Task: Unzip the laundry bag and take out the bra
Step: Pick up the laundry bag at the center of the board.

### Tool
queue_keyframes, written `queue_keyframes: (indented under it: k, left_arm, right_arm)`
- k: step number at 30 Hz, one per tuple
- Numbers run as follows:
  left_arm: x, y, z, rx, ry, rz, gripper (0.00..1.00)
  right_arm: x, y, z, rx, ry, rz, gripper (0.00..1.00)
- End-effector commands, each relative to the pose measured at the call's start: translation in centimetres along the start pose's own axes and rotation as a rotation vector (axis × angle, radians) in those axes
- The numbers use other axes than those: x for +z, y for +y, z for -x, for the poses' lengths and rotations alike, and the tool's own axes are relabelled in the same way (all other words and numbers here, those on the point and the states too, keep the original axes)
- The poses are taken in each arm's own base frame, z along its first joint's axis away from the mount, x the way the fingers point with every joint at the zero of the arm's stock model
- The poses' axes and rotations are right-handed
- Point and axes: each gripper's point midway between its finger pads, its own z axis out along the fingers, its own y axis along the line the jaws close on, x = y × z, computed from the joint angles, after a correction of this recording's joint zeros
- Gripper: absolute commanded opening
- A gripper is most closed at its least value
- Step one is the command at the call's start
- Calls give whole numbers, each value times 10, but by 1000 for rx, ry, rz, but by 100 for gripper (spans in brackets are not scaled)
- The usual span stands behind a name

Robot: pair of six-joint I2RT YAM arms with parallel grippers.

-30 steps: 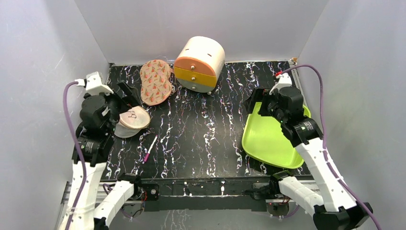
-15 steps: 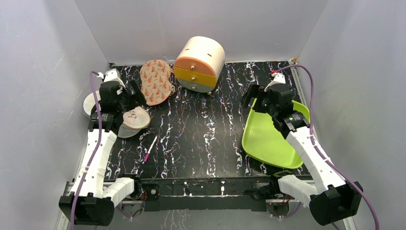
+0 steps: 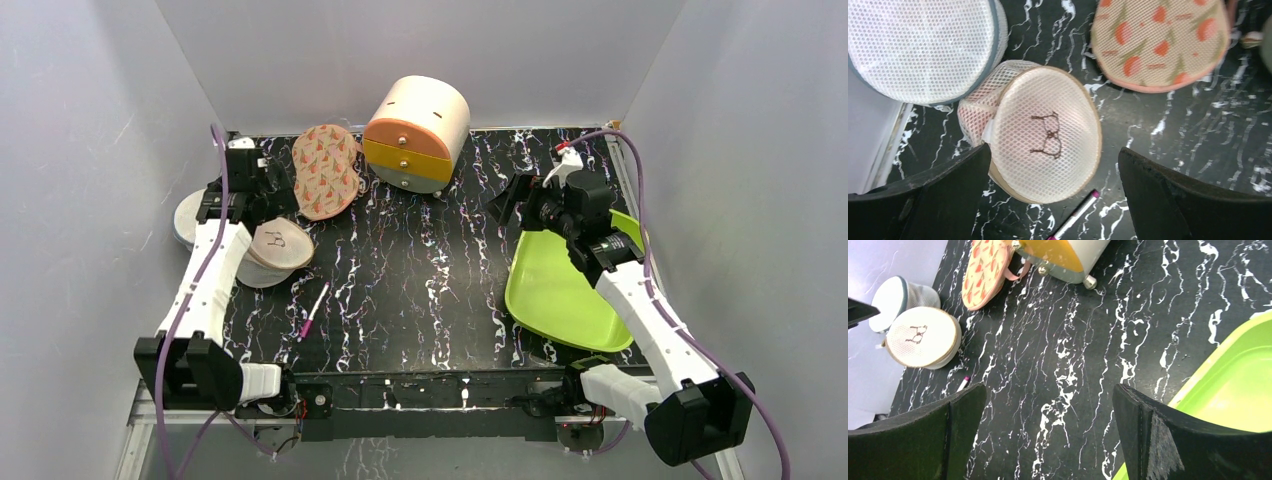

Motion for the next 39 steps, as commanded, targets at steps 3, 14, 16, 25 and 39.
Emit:
queue_keyframes:
  k: [3, 14, 16, 25, 39]
  left_arm:
    - [7, 29, -2, 54, 59, 166, 98]
    - [54, 38, -22, 119, 181, 266, 98]
    - [62, 36, -24, 116, 201, 261, 97]
    - [78, 34, -29, 85, 227, 229, 74]
    - [85, 21, -50, 32, 274, 165, 64]
  right_arm:
    - [6, 22, 7, -18, -3, 133, 98]
    - [19, 37, -24, 65, 137, 269, 98]
    - [20, 39, -28, 71, 154, 284, 98]
    - [21, 39, -35, 83, 176, 291, 98]
    - [30, 38, -43, 100, 201, 298, 98]
